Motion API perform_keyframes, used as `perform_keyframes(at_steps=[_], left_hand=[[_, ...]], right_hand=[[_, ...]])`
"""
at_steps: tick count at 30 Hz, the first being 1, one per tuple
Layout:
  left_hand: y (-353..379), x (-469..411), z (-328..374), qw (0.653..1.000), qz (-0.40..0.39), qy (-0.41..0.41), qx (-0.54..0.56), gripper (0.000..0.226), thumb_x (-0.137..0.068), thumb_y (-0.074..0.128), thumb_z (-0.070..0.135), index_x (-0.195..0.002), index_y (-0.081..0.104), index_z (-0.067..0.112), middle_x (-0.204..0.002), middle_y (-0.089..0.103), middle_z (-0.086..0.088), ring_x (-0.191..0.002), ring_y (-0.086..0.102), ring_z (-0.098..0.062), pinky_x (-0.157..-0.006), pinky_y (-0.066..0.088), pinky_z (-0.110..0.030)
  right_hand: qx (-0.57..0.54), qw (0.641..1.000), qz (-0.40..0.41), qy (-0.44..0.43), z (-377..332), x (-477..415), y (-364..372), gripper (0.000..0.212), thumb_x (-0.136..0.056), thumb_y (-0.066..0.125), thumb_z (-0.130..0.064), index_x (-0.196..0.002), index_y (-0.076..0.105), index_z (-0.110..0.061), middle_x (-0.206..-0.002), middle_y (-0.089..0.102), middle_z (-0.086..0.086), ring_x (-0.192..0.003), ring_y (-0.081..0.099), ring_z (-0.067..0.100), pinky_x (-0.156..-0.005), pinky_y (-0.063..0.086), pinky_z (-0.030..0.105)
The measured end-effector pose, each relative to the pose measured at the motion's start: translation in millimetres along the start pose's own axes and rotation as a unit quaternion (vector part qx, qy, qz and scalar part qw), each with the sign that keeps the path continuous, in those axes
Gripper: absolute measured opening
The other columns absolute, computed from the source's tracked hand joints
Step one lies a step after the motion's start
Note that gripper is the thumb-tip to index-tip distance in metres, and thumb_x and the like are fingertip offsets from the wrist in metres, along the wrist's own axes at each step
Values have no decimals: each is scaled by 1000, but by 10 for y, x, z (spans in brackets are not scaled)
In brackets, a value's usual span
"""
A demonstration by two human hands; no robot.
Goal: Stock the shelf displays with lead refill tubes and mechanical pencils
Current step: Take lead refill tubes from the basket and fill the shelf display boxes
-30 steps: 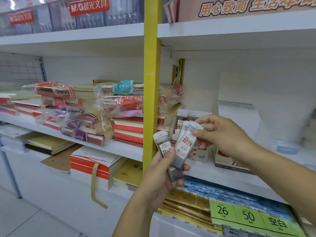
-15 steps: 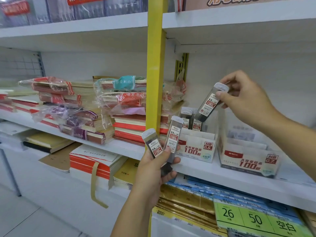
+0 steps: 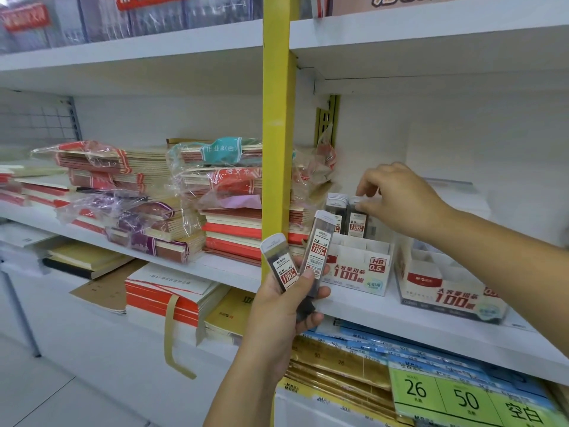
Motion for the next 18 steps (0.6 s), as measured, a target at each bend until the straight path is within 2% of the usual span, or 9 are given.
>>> perform_keyframes(at_steps=[3, 7, 8, 10, 12, 13, 15, 18], left_hand=[[14, 19, 13, 1000, -6, -1, -3, 44, -77, 72, 40, -118, 65, 28, -111, 76, 0, -92, 75, -16, -58, 55, -23], [52, 49, 37, 1000, -26, -1, -10, 43, -77, 73, 41, -118, 67, 31, -113, 76, 0, -92, 74, -16, -59, 55, -23], [66, 57, 45, 999, -34, -1, -9, 41, -77, 73, 41, -116, 68, 32, -113, 75, 0, -92, 74, -16, -58, 55, -23], [101, 76, 68, 999, -49, 0, -7, 36, -76, 75, 42, -111, 70, 34, -113, 75, -1, -91, 74, -16, -58, 55, -23], [134, 90, 78, 998, -60, 2, -11, 32, -76, 75, 43, -107, 71, 36, -113, 75, -2, -91, 74, -16, -58, 55, -23], [154, 96, 79, 998, -64, 2, -14, 29, -77, 74, 42, -105, 71, 37, -113, 75, -3, -91, 74, -17, -57, 54, -23], [185, 108, 73, 997, -71, 1, -17, 22, -80, 73, 40, -102, 71, 40, -114, 75, -4, -90, 74, -17, -56, 53, -24], [188, 109, 59, 998, -69, 0, -14, 21, -79, 73, 40, -100, 70, 39, -109, 75, -4, -89, 73, -18, -56, 53, -24]], right_hand=[[90, 996, -13, -1, -11, 8, 54, 21, -91, 62, -34, -110, 68, -26, -103, 57, 0, -105, 45, 19, -75, 35, 30], [147, 989, -26, -5, -87, 66, 10, 31, -96, 53, -36, -125, 63, -27, -112, 57, 2, -110, 43, 21, -84, 37, 34], [117, 993, -12, -8, -131, 105, -37, 31, -97, 51, -33, -126, 61, -26, -112, 59, 1, -109, 44, 19, -85, 39, 33], [-35, 999, 3, 14, -203, 221, -122, 28, -98, 50, -29, -123, 63, -28, -106, 62, -10, -97, 51, 6, -78, 40, 24], [-216, 974, -53, 52, -289, 354, -68, 25, -98, 49, -33, -119, 61, -39, -95, 63, -25, -83, 57, -9, -67, 40, 13], [-271, 956, -92, 63, -353, 421, -20, 23, -98, 49, -36, -117, 59, -43, -90, 66, -24, -78, 60, -10, -62, 42, 12], [-343, 925, -144, 75, -445, 527, 67, 20, -97, 52, -34, -115, 57, -42, -85, 72, -17, -73, 66, -4, -56, 49, 14], [-397, 901, -141, 102, -432, 590, 100, 22, -94, 60, -22, -114, 57, -30, -84, 75, -9, -70, 70, 7, -55, 50, 15]])
Point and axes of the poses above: each hand's wrist, its own x-axis away from the middle knuckle, its own y-axis out of the palm, z = x × y, the point moved 8 cm from there along -x, towards the middle knuckle
